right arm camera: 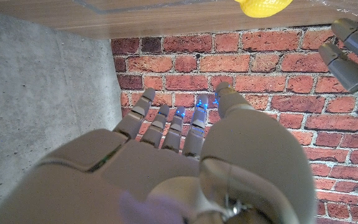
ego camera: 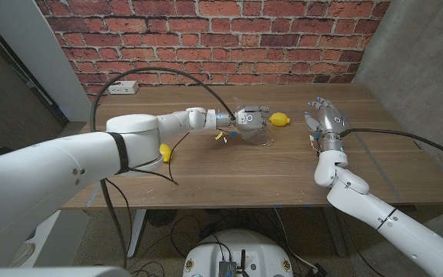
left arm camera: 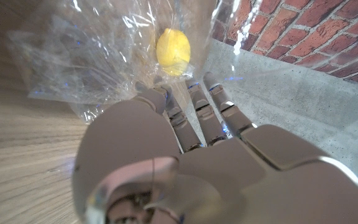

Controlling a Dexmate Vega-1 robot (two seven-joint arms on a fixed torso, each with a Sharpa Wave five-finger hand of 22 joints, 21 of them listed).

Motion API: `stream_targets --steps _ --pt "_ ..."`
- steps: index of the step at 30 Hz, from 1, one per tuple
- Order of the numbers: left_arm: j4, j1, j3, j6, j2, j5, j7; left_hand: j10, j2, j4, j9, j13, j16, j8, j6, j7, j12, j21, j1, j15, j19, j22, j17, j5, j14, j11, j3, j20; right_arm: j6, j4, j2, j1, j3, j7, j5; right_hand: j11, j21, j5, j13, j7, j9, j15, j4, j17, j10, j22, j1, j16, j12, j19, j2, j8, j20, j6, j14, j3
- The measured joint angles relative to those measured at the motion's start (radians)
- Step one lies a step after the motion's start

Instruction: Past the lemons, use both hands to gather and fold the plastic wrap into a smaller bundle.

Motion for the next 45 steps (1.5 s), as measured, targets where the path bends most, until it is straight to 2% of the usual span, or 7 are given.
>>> stream_targets --steps 14,24,25,34,39,42,45 --pt "0.019 0.021 0.002 -0.037 -0.031 -0.035 0.007 0.019 -0.006 -0.033 -0.005 -0.024 0.005 0.000 0.013 -0.002 -0.009 0.018 0.007 0.000 0.006 -0.005 0.003 -0.007 0.007 0.001 -0.033 -0.016 0.005 -0.005 -0.008 -0.006 0.005 0.004 0.014 0.004 0.000 0.000 0.000 0.000 0.000 0.005 0.000 -0.003 0.004 0.000 -0.008 0.004 0.004 0.000 -0.008 0.000 0.000 0.000 0.016 0.000" --pt "0.002 0.041 0.010 -0.099 -0.019 -0.131 -0.027 0.028 -0.012 -0.029 -0.005 -0.036 0.003 -0.004 0.013 -0.002 -0.019 0.022 0.001 0.000 0.006 -0.005 -0.005 -0.007 0.007 0.002 -0.037 -0.016 0.006 -0.009 -0.014 -0.007 0.006 0.011 0.017 0.005 0.009 0.000 0.000 0.000 0.000 0.000 0.000 -0.003 0.013 -0.005 -0.008 0.008 0.004 0.005 -0.008 0.000 0.005 0.000 0.021 0.000" --pt "-0.001 0.043 0.012 -0.124 -0.017 -0.181 -0.049 0.030 -0.012 -0.029 -0.005 -0.037 0.000 -0.004 0.013 -0.002 -0.019 0.024 0.001 0.000 0.006 -0.005 -0.005 -0.007 0.007 0.000 -0.037 -0.016 0.006 -0.011 -0.015 -0.008 0.006 0.012 0.017 0.005 0.009 0.000 0.000 0.000 0.000 0.000 -0.001 -0.003 0.013 -0.005 -0.008 0.007 0.004 0.005 -0.008 0.000 0.005 0.000 0.021 0.001" --pt "-0.022 0.051 0.035 -0.172 -0.005 -0.293 -0.091 0.030 -0.019 -0.040 -0.009 -0.046 -0.016 -0.008 0.013 -0.002 -0.026 0.030 -0.007 0.000 0.006 -0.009 -0.014 -0.007 0.007 0.000 -0.048 -0.016 0.002 -0.015 -0.016 -0.008 0.006 0.017 0.019 0.005 0.009 0.000 0.000 0.000 0.000 0.005 -0.003 -0.003 0.013 -0.005 -0.012 0.007 0.004 0.005 -0.012 0.000 0.005 0.000 0.026 0.003" --pt "-0.031 0.055 0.053 -0.178 -0.003 -0.348 -0.112 0.005 -0.056 -0.061 -0.009 -0.059 -0.027 -0.025 -0.018 -0.002 -0.048 0.040 -0.024 0.004 0.006 -0.009 -0.019 -0.012 -0.008 0.005 -0.090 -0.016 0.000 -0.018 -0.018 -0.009 0.006 0.021 0.020 0.005 0.009 0.000 0.000 0.000 0.000 0.005 -0.003 -0.003 0.013 -0.005 -0.014 0.007 0.004 0.005 -0.015 0.000 0.005 0.000 0.026 0.003" --pt "-0.034 0.058 0.064 -0.174 -0.003 -0.371 -0.120 -0.046 -0.087 -0.065 -0.009 -0.069 -0.034 -0.038 -0.099 -0.003 -0.069 0.045 -0.042 0.002 0.006 -0.011 -0.019 -0.012 -0.034 0.006 -0.131 -0.016 -0.001 -0.021 -0.021 -0.010 0.006 0.024 0.021 0.005 0.009 0.000 0.000 0.004 0.000 0.005 -0.003 -0.007 0.013 -0.005 -0.020 0.007 0.004 0.005 -0.020 0.000 0.005 -0.004 0.026 0.003" --pt "-0.037 0.061 0.073 -0.162 -0.006 -0.387 -0.125 -0.134 -0.127 -0.055 -0.014 -0.078 -0.044 -0.046 -0.228 -0.006 -0.085 0.045 -0.082 0.007 -0.008 -0.014 -0.025 -0.006 -0.082 0.008 -0.179 0.004 -0.002 -0.022 -0.023 -0.010 0.006 0.027 0.023 0.006 0.009 0.000 0.000 0.004 0.000 0.005 -0.003 -0.007 0.013 -0.005 -0.019 0.007 0.004 0.005 -0.020 0.000 0.005 -0.004 0.026 0.003"
